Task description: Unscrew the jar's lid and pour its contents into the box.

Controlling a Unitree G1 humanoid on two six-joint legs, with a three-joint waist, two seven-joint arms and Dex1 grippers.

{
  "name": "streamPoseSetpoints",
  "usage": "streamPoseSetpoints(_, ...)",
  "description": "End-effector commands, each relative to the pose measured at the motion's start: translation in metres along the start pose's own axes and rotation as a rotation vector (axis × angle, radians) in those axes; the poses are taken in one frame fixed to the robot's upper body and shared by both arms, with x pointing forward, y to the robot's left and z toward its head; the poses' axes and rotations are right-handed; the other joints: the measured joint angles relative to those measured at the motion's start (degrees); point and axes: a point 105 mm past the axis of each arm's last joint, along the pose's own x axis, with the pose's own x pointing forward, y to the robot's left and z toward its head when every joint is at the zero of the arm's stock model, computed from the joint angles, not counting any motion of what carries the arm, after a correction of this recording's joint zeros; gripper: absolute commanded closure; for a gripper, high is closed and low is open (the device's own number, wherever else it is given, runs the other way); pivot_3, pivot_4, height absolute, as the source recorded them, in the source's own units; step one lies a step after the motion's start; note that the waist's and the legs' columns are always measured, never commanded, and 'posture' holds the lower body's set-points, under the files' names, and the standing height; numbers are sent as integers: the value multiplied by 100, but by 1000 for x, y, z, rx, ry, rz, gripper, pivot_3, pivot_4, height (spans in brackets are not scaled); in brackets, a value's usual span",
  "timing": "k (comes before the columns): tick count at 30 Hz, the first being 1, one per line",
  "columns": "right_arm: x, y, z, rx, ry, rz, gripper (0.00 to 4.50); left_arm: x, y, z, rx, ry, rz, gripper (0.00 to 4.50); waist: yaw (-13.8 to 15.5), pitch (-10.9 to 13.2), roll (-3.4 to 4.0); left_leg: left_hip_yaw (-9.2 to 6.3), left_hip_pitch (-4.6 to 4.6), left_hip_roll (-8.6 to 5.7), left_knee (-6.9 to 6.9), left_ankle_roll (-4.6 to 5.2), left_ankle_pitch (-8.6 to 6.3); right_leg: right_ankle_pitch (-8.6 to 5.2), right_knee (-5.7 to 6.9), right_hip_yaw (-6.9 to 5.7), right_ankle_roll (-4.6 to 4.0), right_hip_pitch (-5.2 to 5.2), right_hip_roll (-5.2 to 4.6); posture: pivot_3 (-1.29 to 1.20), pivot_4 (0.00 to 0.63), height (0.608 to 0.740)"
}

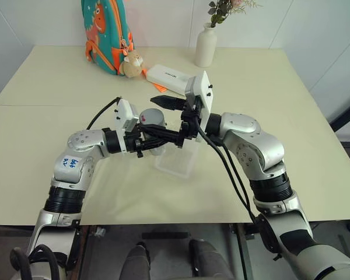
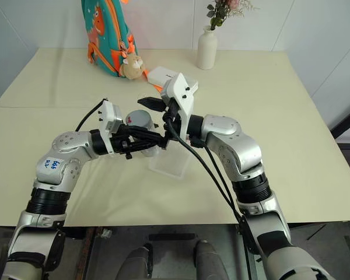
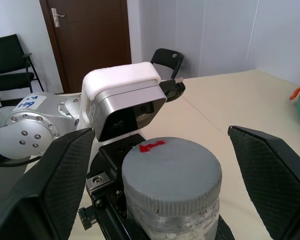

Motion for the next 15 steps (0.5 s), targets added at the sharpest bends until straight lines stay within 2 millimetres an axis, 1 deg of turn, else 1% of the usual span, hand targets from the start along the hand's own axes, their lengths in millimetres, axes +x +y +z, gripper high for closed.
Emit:
streamPoseSetpoints(1, 4, 4, 6, -39, -14, 22, 0, 3, 0, 12, 49, -31, -8, 2499, 0, 0, 0, 0, 0, 0, 0, 0, 0, 0, 0, 0, 0, 0, 0, 0, 150, 740)
streamPoseSetpoints(8, 4, 3, 3, -40, 2, 24, 0, 4, -1, 14, 52, -35, -13, 2499, 2, 0, 0, 0, 0, 0, 1, 0, 0, 0, 2, 0, 0, 0, 0, 0, 150, 740)
streamPoseSetpoints(11, 4, 2, 4, -36, -9, 20, 623, 3, -1, 14, 53, -33, -10, 2499, 1, 0, 0, 0, 0, 0, 1, 0, 0, 0, 2, 0, 0, 0, 0, 0, 150, 740)
streamPoseSetpoints(15, 5, 3, 7, -37, -26, 21, 1926, 2, -1, 13, 51, -30, -5, 2499, 0, 0, 0, 0, 0, 0, 1, 0, 0, 0, 2, 0, 0, 0, 0, 0, 150, 740)
